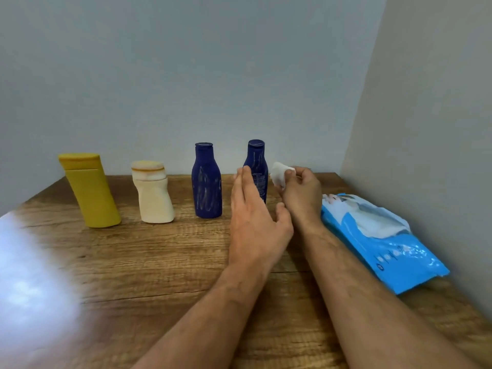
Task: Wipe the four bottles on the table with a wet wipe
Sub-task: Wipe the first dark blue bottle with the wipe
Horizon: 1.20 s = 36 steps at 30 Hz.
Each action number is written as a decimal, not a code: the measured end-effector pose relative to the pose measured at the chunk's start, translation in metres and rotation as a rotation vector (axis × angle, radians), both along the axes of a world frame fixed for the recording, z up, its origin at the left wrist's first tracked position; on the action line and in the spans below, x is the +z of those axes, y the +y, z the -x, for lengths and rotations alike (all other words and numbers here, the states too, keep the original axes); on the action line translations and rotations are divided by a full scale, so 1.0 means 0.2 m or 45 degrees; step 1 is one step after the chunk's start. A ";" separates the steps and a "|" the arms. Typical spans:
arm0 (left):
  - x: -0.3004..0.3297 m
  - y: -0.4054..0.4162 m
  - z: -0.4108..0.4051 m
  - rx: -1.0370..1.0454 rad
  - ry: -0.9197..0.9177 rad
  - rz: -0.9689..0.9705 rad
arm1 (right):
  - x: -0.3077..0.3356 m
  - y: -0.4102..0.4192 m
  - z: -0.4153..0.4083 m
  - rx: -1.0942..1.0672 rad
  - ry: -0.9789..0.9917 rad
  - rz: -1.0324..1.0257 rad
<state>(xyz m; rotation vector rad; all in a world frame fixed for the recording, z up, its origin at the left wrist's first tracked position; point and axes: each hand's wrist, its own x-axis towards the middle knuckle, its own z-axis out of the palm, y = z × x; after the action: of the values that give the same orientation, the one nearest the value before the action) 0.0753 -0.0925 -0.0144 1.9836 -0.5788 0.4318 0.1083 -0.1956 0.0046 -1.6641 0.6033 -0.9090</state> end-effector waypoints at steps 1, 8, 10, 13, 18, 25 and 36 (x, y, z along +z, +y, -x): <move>0.00 0.00 0.00 0.000 0.017 -0.005 | 0.00 0.00 0.00 -0.001 0.000 0.006; -0.01 0.01 -0.06 0.013 0.143 0.041 | -0.01 0.01 0.02 0.064 0.006 -0.023; -0.01 0.00 -0.08 -0.012 0.154 0.033 | -0.01 0.01 0.02 0.081 0.016 -0.023; -0.01 0.00 -0.09 -0.035 0.235 0.051 | -0.02 0.01 0.02 0.119 0.033 -0.041; -0.01 0.00 -0.10 -0.046 0.327 0.077 | -0.02 0.01 0.05 0.157 0.025 -0.062; 0.01 0.01 -0.10 -0.065 0.352 0.072 | -0.01 0.00 0.07 0.174 0.007 -0.010; 0.04 0.13 -0.11 -0.293 0.368 0.052 | 0.01 0.07 0.12 0.378 -0.004 -0.081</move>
<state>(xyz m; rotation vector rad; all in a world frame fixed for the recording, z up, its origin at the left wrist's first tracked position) 0.0979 -0.0668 -0.0060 1.8700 -0.5990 0.0142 0.0838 -0.1810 0.0071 -1.6414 0.3659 -0.6704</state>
